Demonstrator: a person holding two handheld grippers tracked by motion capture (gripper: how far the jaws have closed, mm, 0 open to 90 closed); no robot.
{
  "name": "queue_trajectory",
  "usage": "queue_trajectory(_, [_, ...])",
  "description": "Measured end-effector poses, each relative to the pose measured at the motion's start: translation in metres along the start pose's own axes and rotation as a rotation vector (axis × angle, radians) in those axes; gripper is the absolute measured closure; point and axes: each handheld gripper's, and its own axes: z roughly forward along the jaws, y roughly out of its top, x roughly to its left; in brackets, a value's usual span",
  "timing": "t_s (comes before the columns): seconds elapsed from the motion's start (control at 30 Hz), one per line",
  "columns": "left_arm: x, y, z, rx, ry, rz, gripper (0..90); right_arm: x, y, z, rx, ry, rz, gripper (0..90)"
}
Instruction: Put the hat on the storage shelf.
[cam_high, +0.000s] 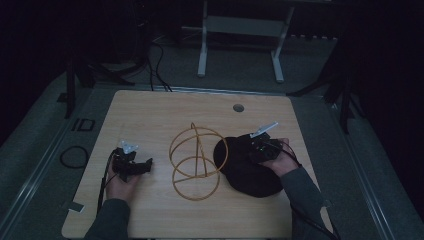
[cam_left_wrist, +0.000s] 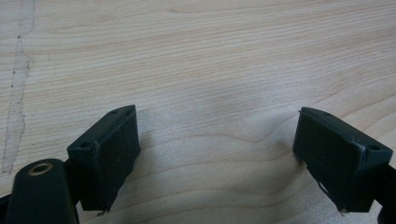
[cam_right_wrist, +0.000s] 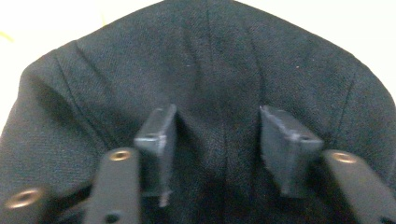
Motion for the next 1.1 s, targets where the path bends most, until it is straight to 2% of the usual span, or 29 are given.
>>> queue_trajectory(0.13, [0.000,0.000,0.000,0.000,0.000,0.000,14.1,0.000,0.001,0.001,0.023,0.001,-0.004,74.1])
queue_trajectory(0.27, [0.000,0.000,0.000,0.000,0.000,0.000,14.1,0.001,0.002,-0.003,0.014,-0.001,-0.004,81.2])
queue_trajectory(0.53, [0.000,0.000,0.000,0.000,0.000,0.000,14.1,0.005,0.012,-0.026,-0.035,-0.048,-0.041,81.9])
queue_trajectory(0.73, [0.000,0.000,0.000,0.000,0.000,-0.001,14.1,0.003,0.014,-0.025,-0.031,-0.042,-0.042,80.8])
queue_trajectory(0.8, [0.000,0.000,0.000,0.001,-0.001,-0.001,14.1,0.002,0.013,-0.023,-0.030,-0.024,-0.041,72.1])
queue_trajectory(0.9, [0.000,0.000,0.000,0.000,0.000,-0.002,14.1,0.002,0.013,-0.017,-0.027,0.012,-0.047,47.3])
queue_trajectory(0.93, [0.000,0.000,0.000,0.000,0.000,0.001,14.1,0.002,0.014,-0.015,-0.016,0.011,-0.028,36.1])
queue_trajectory(1.0, [0.000,0.000,0.000,0.000,0.000,0.000,14.1,0.002,0.016,-0.010,-0.009,-0.011,-0.021,22.9])
queue_trajectory(1.1, [0.000,0.000,0.000,0.000,0.000,0.000,14.1,-0.001,0.018,-0.001,-0.008,-0.022,-0.012,13.0])
